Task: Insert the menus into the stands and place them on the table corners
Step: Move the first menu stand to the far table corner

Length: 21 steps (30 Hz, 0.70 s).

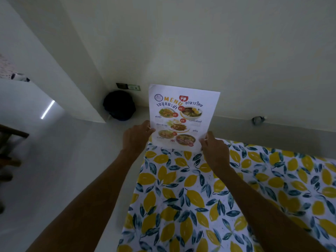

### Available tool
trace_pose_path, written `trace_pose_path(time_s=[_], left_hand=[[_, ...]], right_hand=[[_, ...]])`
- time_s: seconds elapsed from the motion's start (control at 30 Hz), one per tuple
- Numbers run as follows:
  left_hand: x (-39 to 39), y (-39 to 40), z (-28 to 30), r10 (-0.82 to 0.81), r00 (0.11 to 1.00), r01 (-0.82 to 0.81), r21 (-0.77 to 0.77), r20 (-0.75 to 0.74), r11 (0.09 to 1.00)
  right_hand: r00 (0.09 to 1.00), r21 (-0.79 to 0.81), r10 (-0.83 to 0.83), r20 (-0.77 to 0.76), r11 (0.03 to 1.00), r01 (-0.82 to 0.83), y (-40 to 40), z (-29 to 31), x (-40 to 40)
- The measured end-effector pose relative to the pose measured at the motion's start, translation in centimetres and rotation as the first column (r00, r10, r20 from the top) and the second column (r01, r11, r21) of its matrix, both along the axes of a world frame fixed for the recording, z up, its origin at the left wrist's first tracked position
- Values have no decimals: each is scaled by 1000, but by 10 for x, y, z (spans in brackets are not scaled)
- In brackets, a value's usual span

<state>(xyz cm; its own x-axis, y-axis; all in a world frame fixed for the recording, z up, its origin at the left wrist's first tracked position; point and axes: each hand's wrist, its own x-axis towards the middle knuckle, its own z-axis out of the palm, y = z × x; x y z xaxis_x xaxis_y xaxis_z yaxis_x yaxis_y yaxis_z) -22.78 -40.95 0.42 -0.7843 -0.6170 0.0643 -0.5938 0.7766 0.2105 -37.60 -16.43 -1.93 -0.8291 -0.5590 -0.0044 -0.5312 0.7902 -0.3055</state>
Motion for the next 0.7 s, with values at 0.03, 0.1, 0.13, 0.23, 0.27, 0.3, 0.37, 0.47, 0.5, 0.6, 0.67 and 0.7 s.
trace_pose_path(time_s=[0.03,0.1,0.13,0.23,0.27,0.3,0.37,0.47,0.5,0.6,0.67,0.7], left_hand=[[1,0,0,3,1000,-3,6,2,1000],[2,1,-2,16,1000,-16,35,6,999],[1,1,-3,20,1000,-20,55,5,998],[-2,3,-1,22,1000,-21,86,-8,996],[-2,2,-1,20,1000,-20,86,-2,996],[-2,3,0,15,1000,-16,82,8,996],[-1,4,1,8,1000,-10,72,21,997],[-1,4,4,16,1000,-16,88,4,996],[-1,4,4,16,1000,-15,93,-3,996],[4,5,5,-9,1000,10,81,-10,997],[9,6,5,-31,999,32,40,-21,999],[13,8,4,-40,999,40,11,-17,999]], right_hand=[[1000,-13,-1,5,1000,1,-1,0,-1],[1000,-21,-4,8,1000,5,-2,-1,-2],[1000,-29,-4,9,1000,4,-1,0,-3],[999,-63,9,34,998,-6,1,3,-3],[999,-72,12,48,997,-9,2,3,-2],[998,-78,14,57,997,-10,3,4,-1],[998,-63,18,59,998,-15,4,5,-2],[998,-20,31,56,999,-30,6,9,-5],[997,-11,38,60,999,-37,6,11,-5],[997,26,59,54,998,-60,9,17,-3],[997,70,61,51,996,-64,13,21,0],[997,90,62,54,994,-67,15,23,2]])
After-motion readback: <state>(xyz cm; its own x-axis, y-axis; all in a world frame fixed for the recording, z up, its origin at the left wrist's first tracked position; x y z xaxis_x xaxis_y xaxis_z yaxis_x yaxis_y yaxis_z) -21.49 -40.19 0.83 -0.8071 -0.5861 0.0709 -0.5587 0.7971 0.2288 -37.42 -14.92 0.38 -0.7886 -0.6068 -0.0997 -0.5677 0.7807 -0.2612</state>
